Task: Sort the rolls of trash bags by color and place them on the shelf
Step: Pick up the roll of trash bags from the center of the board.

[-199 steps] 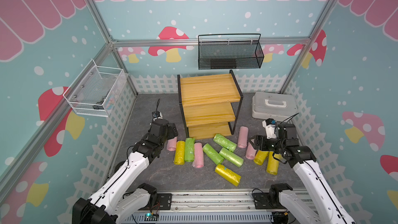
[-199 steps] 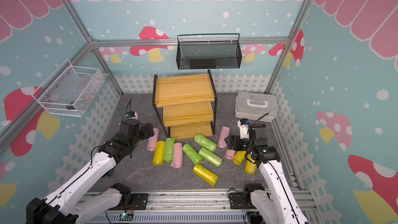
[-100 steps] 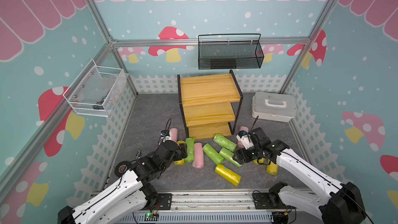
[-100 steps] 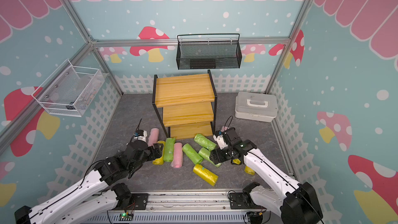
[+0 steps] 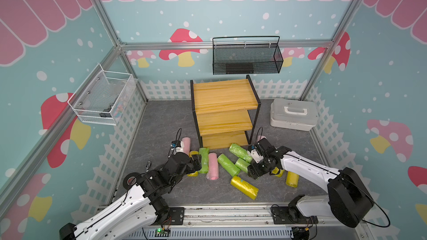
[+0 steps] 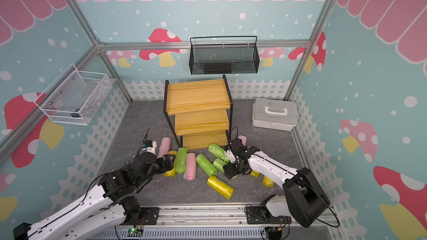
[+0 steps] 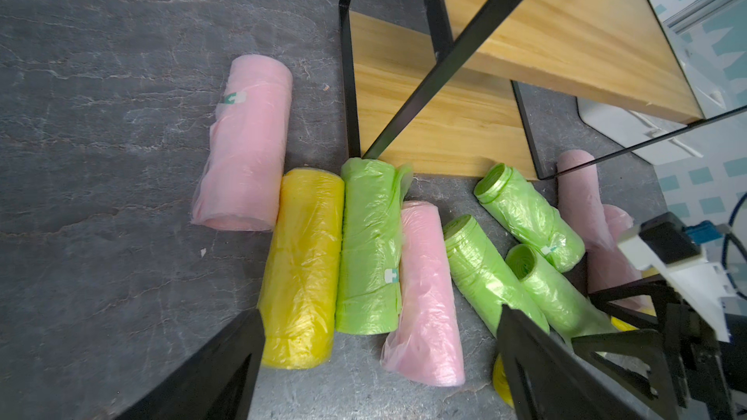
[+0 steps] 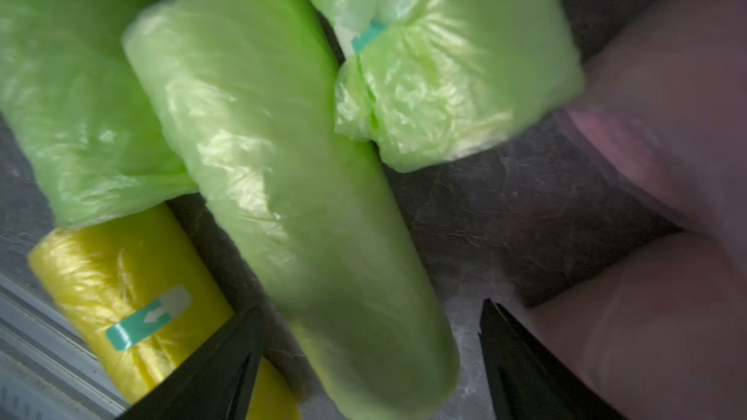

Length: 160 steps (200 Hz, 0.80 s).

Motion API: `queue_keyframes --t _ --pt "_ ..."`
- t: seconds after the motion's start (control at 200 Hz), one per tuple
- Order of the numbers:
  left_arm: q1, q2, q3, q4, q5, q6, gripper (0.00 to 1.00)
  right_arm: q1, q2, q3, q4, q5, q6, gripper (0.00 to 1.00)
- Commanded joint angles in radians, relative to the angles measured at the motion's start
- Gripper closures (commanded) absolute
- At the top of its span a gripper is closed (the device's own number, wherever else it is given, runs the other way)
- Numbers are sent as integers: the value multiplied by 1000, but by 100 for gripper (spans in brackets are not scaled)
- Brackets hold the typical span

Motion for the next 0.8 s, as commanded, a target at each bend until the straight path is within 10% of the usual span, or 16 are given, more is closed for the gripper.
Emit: queue_keyframes --t 0.0,0.365,0.796 --pt "-8 -9 -17 -20 40 -15 6 35 40 47 8 36 -10 14" --pt "-8 18 -19 -19 89 -2 6 106 120 67 -27 101 62 36" --pt "-17 16 31 10 180 -13 1 119 -94 34 -140 20 158 100"
